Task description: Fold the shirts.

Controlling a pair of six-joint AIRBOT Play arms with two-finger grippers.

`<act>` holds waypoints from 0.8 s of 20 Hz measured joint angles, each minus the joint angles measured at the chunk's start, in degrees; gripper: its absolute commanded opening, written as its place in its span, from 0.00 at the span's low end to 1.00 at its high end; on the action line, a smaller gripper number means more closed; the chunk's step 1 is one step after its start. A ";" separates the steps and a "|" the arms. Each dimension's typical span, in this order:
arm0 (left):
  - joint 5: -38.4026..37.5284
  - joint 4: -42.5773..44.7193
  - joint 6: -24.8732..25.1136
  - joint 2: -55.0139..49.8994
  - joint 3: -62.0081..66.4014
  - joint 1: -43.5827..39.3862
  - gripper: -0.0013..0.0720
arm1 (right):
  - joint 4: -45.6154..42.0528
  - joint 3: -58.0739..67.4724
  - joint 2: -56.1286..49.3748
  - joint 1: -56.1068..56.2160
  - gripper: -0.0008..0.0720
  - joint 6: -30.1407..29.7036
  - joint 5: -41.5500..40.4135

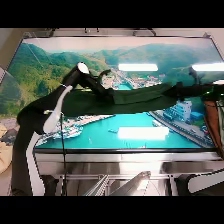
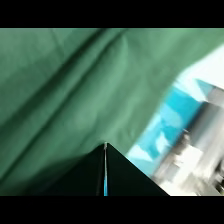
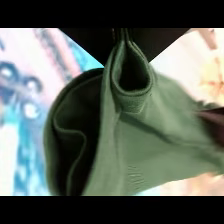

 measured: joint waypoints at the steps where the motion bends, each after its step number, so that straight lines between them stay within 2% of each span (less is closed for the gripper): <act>1: 1.90 0.72 -0.46 -0.33 0.04 -1.46 0.02 | 0.24 0.28 0.90 -0.87 0.04 0.11 1.81; 4: 6.14 -1.16 -1.36 -0.72 0.11 -4.44 0.03 | 0.44 0.83 3.58 -3.93 0.04 0.44 5.92; 8: 7.91 -16.76 5.75 3.23 0.17 -4.20 0.03 | -5.55 6.34 6.40 -11.17 0.04 5.25 9.99; 12: 2.95 -19.32 8.15 10.51 -0.02 1.99 0.03 | -10.60 13.84 9.92 -17.33 0.04 11.54 12.98; 16: -1.33 -19.10 8.41 18.82 -5.03 9.53 0.04 | -11.28 16.41 12.72 -11.67 0.04 16.92 13.84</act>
